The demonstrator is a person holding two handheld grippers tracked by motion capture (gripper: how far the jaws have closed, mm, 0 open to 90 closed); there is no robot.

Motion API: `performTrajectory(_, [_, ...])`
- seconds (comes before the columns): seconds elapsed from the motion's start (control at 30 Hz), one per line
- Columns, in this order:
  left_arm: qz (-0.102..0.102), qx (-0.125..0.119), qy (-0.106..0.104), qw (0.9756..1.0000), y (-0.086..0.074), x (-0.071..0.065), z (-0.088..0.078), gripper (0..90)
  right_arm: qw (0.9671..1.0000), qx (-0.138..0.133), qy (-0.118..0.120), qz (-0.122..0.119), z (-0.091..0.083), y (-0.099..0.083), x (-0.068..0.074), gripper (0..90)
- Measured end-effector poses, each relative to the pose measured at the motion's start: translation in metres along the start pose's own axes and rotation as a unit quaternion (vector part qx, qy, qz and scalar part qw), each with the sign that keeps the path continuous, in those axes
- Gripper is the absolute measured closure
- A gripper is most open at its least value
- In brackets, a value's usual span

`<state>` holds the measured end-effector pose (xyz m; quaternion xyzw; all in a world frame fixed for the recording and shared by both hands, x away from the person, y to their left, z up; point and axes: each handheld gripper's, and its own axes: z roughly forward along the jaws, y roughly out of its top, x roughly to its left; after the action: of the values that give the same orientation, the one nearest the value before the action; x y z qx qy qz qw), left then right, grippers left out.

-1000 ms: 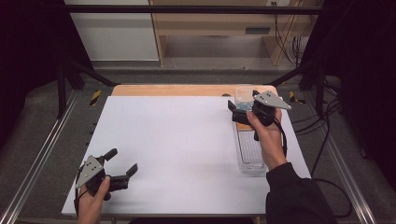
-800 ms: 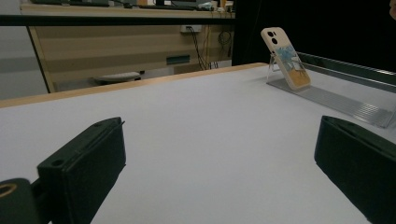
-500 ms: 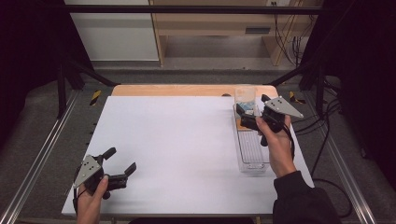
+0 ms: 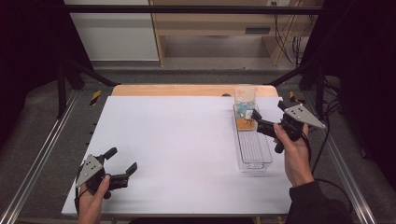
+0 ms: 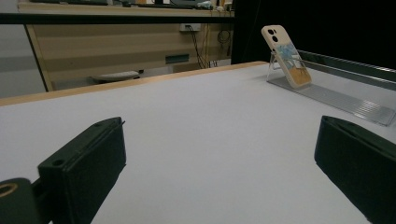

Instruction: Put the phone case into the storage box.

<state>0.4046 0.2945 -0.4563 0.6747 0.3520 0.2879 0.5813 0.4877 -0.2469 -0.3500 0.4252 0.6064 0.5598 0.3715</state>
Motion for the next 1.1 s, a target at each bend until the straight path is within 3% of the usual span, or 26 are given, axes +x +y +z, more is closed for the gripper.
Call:
performTrajectory(0.47, [-0.005,-0.01,0.005,0.9999,0.001,0.004,-0.002,1.9,1.0,0.001,0.001,-0.002,-0.021,-0.01,0.0,2.7])
performTrajectory(1.1, [-0.007,-0.013,0.01,0.9998,0.002,0.007,-0.006,2.0,0.9999,0.006,0.003,-0.009,-0.034,-0.019,0.0,2.6])
